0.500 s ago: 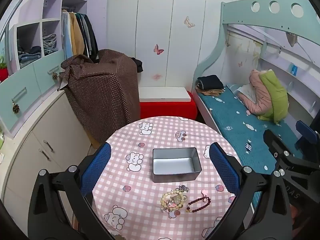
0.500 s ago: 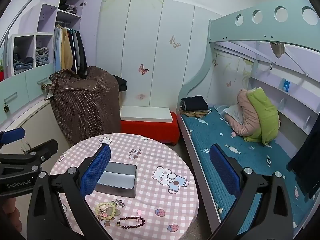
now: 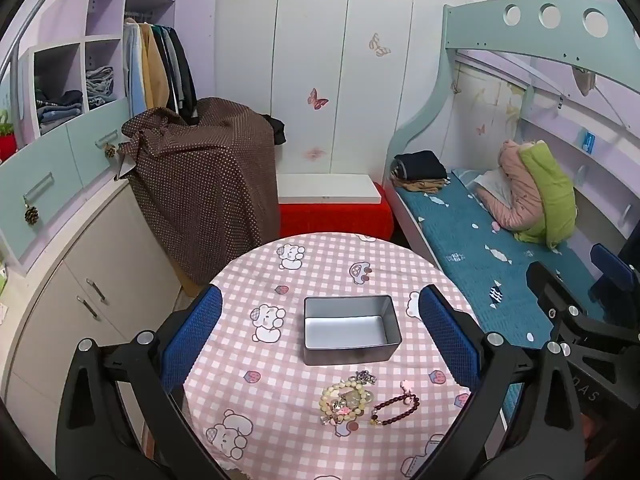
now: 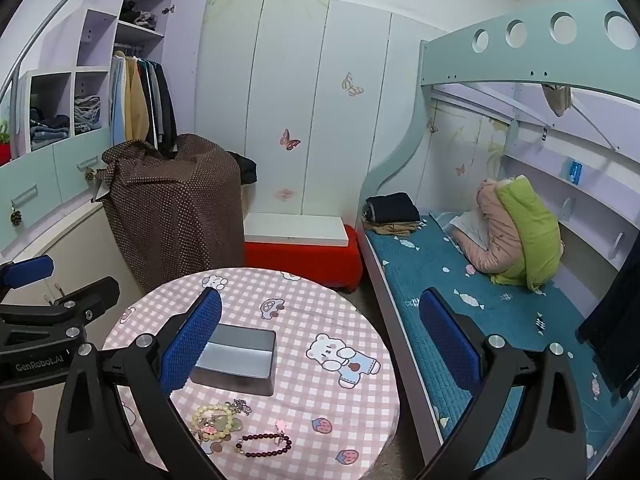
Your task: Organize jewelry
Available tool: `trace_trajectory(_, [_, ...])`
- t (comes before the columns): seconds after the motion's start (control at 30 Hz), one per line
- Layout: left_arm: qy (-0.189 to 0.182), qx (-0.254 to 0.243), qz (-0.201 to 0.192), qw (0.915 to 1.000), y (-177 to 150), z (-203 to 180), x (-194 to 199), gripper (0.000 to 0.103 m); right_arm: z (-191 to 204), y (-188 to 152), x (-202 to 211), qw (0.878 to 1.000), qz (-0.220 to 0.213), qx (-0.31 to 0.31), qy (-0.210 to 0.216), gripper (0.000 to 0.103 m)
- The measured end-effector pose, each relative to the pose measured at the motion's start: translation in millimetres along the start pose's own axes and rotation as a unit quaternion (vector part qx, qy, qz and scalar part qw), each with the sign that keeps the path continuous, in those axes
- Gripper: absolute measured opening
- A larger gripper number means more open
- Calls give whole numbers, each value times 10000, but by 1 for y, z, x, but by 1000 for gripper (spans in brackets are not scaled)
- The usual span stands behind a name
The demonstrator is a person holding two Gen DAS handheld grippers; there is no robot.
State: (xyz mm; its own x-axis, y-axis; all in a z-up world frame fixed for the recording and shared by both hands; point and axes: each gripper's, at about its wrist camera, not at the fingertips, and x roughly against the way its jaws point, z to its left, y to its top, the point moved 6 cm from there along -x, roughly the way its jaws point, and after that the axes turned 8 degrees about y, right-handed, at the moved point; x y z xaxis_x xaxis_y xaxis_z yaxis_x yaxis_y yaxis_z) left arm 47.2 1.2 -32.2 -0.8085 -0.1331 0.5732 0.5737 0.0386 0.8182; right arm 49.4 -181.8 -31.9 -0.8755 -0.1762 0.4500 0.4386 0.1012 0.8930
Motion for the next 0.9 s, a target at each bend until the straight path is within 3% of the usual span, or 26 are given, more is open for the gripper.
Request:
trace_trajectory(0.87, [-1, -22, -56, 10000, -1, -16, -4, 98, 1, 2, -3, 10000, -18, -38, 80, 95])
trace_trajectory(0.9, [-6, 15, -40, 10000, 0, -4, -2, 98, 1, 2, -2, 10000, -31, -20, 79, 95])
